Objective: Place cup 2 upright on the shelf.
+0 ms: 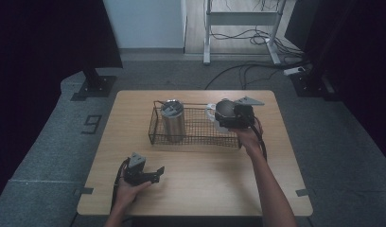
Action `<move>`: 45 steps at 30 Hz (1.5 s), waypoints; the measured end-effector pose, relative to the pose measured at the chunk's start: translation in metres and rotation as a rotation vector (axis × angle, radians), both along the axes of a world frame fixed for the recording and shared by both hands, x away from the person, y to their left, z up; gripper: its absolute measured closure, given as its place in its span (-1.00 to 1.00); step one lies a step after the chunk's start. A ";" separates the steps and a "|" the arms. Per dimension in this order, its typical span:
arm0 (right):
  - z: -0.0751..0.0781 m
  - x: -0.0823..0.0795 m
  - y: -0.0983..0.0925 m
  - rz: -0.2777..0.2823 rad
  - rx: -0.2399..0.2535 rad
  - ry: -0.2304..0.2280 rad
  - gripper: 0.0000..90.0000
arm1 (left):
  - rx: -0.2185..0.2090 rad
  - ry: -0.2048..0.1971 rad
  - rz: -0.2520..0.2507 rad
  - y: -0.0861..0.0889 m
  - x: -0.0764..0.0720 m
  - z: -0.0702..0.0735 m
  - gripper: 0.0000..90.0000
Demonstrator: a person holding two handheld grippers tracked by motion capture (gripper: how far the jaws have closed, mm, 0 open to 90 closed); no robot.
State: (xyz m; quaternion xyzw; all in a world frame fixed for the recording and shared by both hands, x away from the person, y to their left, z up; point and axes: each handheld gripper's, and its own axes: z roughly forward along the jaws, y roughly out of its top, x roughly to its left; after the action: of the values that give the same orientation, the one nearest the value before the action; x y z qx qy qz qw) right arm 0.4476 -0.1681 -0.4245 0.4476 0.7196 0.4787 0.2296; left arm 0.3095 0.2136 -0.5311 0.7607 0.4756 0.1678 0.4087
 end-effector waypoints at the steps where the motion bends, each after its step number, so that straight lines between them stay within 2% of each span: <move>1: -0.001 0.001 0.000 -0.001 -0.003 0.003 -0.86 | 0.000 0.000 0.000 0.000 0.000 0.000 -0.83; 15: -0.016 0.014 0.002 -0.003 -0.029 0.036 -0.86 | 0.002 0.003 -0.007 -0.002 0.000 -0.001 -0.83; 27: -0.034 0.025 0.002 -0.019 -0.052 0.091 -0.86 | 0.003 0.007 -0.009 -0.002 0.000 -0.002 -0.83; 45: -0.057 0.031 -0.001 -0.040 -0.066 0.142 -0.86 | 0.005 0.011 -0.013 -0.003 0.000 -0.002 -0.83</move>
State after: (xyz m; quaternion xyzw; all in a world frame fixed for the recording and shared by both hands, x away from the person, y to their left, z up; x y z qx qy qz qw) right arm 0.4785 -0.1694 -0.4813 0.4869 0.7404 0.4169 0.2021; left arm 0.3095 0.2105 -0.5335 0.7658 0.4722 0.1623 0.4053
